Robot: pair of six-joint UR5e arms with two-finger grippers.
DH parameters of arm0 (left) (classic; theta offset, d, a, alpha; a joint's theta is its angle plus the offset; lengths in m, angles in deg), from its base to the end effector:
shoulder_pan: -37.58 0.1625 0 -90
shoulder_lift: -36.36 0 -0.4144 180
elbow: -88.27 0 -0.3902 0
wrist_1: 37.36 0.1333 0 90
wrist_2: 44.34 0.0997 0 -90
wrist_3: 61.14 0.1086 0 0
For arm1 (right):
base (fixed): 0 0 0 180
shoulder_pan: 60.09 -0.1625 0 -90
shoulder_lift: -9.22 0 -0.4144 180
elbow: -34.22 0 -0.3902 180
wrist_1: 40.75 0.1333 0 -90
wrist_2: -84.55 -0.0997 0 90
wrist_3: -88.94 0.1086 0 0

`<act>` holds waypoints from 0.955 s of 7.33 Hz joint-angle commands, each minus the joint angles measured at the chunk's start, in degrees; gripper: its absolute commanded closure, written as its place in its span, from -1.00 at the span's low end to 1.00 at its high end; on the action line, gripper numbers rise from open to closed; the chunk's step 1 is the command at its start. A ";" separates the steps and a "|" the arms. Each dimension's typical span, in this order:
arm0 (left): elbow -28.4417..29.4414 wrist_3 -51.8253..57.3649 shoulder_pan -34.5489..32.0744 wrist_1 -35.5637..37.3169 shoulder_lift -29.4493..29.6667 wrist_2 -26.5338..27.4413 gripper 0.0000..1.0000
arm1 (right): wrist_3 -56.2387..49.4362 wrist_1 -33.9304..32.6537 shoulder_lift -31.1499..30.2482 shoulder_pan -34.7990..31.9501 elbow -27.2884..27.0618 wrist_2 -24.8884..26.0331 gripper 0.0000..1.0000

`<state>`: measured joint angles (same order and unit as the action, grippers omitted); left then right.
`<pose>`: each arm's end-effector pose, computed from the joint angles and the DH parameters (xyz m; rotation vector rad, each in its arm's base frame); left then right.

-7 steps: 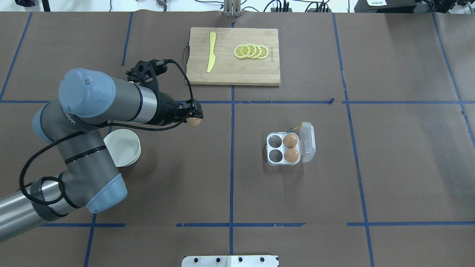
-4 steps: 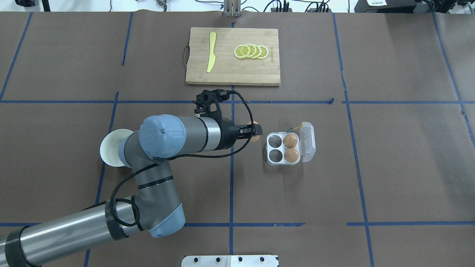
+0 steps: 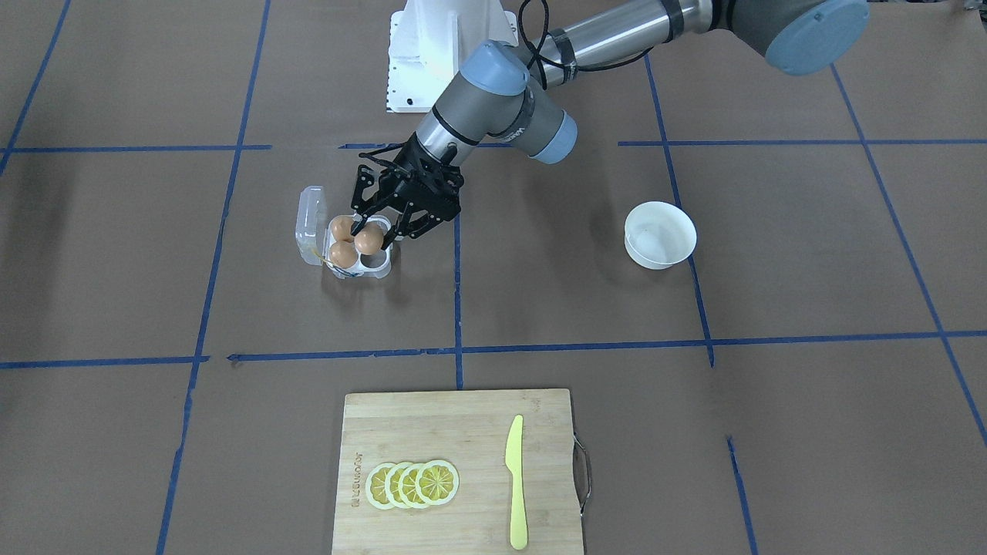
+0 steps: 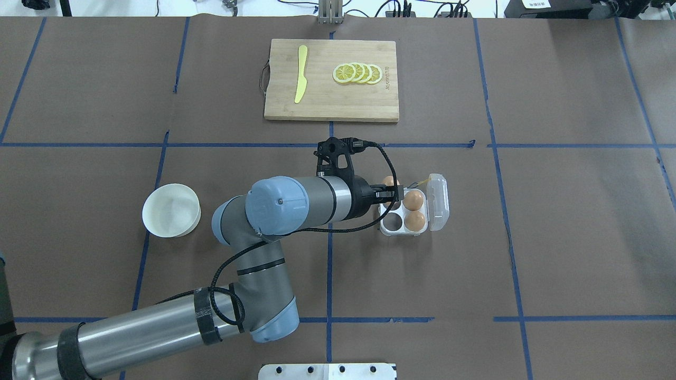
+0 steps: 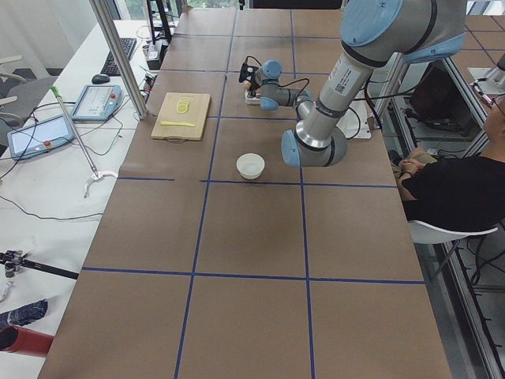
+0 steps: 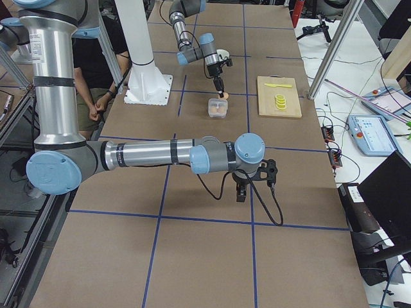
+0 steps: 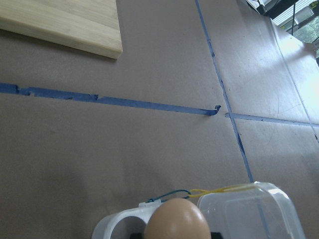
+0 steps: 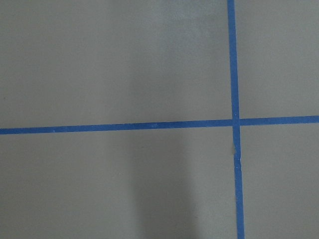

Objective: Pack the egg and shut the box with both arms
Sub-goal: 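Lift the egg with the left gripper and carry it to the carton, then lower the egg into the empty carton cup and open the left gripper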

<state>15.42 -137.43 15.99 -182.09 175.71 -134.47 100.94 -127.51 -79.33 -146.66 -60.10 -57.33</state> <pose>0.6562 -0.4028 0.1308 0.4586 1.4473 -0.1083 0.0174 -0.5096 0.5881 0.0237 -0.9150 0.0678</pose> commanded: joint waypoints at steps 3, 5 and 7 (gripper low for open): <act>0.69 -0.17 0.41 -0.11 0.31 0.21 -1.00 | 0.03 0.02 -0.04 0.00 -0.34 -0.07 -1.00; -0.27 0.09 -0.72 0.15 0.13 -0.48 -1.00 | 0.21 -0.07 0.14 0.00 -1.57 -0.07 -1.00; -4.82 0.26 -5.63 7.48 -1.62 -8.35 -1.00 | 7.81 0.11 0.75 2.00 -5.16 0.02 -1.00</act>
<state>13.37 -137.32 13.13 -179.13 175.17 -138.32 104.40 -127.50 -78.91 -146.13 -63.00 -57.37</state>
